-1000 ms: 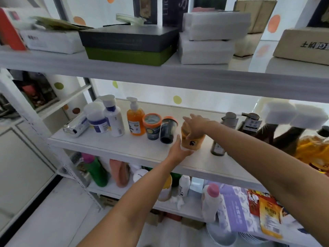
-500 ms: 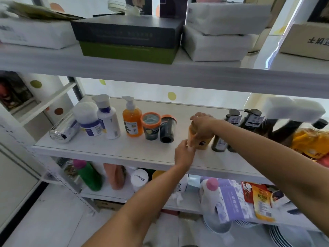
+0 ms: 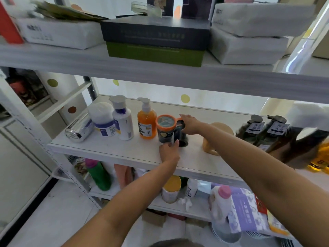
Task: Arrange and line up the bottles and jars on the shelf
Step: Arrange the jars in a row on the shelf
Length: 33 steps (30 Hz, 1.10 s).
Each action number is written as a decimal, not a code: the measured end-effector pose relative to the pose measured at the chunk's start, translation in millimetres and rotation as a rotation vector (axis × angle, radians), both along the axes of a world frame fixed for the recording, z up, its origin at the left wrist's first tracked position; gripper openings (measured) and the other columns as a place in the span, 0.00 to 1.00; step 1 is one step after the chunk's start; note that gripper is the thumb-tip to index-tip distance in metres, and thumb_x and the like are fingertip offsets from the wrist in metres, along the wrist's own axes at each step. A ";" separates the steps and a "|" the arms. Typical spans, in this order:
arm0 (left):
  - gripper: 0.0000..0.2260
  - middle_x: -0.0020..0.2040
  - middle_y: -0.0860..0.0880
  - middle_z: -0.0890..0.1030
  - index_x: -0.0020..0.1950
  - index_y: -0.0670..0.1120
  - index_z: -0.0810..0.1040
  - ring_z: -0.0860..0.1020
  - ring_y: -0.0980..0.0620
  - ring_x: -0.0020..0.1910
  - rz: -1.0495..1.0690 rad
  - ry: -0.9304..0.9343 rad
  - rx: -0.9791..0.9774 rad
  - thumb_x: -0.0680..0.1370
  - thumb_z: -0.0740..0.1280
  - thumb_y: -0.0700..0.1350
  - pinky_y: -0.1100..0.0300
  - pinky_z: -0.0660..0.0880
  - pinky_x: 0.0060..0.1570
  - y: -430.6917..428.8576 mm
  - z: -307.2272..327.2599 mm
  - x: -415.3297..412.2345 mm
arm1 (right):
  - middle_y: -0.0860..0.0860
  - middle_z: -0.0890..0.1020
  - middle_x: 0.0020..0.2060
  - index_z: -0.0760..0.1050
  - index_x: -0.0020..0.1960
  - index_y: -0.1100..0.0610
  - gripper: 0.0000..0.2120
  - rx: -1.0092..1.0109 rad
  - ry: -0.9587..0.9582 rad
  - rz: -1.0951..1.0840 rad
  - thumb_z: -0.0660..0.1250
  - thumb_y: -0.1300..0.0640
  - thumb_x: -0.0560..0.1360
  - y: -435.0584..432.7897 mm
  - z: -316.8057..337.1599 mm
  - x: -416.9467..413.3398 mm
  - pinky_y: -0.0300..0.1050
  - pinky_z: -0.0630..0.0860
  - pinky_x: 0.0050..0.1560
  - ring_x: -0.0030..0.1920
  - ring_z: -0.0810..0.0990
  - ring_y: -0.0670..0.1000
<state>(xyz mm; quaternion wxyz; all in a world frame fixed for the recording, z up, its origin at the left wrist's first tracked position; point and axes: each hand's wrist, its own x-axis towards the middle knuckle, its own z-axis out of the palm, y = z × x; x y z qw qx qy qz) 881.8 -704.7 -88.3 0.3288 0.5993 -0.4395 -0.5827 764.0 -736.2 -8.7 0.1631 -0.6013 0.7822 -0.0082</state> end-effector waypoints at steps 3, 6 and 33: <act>0.09 0.57 0.44 0.80 0.57 0.44 0.79 0.77 0.45 0.50 -0.040 0.038 -0.031 0.79 0.62 0.40 0.47 0.78 0.57 -0.9 0.0 0.4 | 0.57 0.56 0.74 0.45 0.77 0.54 0.45 0.016 0.016 0.008 0.71 0.54 0.71 -3.3 0.8 0.2 0.58 0.59 0.73 0.74 0.55 0.60; 0.14 0.58 0.45 0.79 0.61 0.43 0.78 0.77 0.43 0.54 -0.061 0.043 -0.081 0.79 0.60 0.36 0.46 0.76 0.59 -0.5 -0.2 -0.4 | 0.57 0.51 0.73 0.40 0.77 0.52 0.56 0.080 0.082 0.023 0.77 0.51 0.65 1.3 1.1 -1.9 0.57 0.57 0.74 0.75 0.48 0.60; 0.25 0.65 0.46 0.73 0.74 0.49 0.64 0.74 0.46 0.62 -0.308 -0.072 -0.116 0.76 0.61 0.39 0.47 0.74 0.62 -9.8 -4.4 -11.5 | 0.52 0.62 0.63 0.66 0.48 0.51 0.24 -0.168 0.148 0.001 0.68 0.34 0.66 14.3 -6.2 -43.5 0.50 0.73 0.55 0.62 0.61 0.54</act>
